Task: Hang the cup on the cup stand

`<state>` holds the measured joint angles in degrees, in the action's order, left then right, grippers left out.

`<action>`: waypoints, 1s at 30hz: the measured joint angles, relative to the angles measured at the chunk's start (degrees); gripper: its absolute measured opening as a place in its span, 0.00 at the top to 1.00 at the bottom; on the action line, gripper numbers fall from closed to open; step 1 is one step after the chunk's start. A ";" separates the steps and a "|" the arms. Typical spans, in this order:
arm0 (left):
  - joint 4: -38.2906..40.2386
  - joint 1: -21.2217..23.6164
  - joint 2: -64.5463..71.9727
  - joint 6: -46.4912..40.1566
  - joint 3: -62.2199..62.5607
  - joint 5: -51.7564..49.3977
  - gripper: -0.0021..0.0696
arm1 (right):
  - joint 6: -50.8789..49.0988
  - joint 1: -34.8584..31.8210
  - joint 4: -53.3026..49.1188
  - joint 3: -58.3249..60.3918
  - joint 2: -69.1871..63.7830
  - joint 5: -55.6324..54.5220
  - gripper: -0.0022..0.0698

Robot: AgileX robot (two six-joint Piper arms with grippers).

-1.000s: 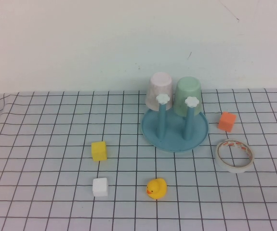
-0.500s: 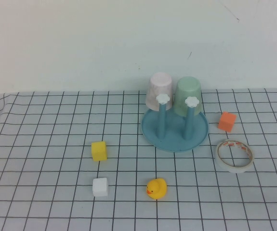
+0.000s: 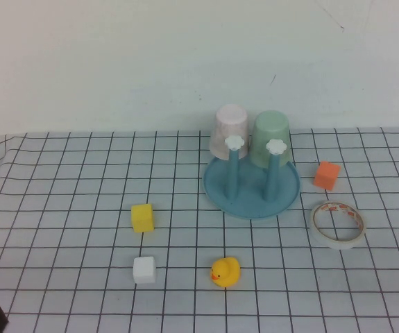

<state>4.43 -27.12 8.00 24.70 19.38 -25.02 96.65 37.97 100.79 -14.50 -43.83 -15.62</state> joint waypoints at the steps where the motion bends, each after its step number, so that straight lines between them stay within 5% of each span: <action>1: -1.51 0.00 0.00 0.00 -0.26 0.97 0.97 | 0.00 0.00 0.00 0.00 0.00 0.00 0.97; 9: -15.94 1.15 -0.29 0.00 -2.43 17.22 0.97 | 0.00 0.00 0.00 0.00 0.00 0.00 0.97; 16: -11.85 15.34 -0.82 -2.16 -13.58 40.52 0.97 | 0.00 0.00 0.00 0.00 0.00 0.00 0.97; 21: -3.69 20.39 -4.82 -8.23 -18.18 38.35 0.97 | 0.00 0.00 0.00 0.00 0.00 0.00 0.97; 30: 0.23 21.08 -8.55 -20.56 -20.44 16.86 0.97 | 0.00 0.00 0.00 0.00 0.00 0.00 0.97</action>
<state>4.66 -6.04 -0.55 4.14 -1.06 -8.17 96.65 37.97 100.79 -14.50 -43.83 -15.62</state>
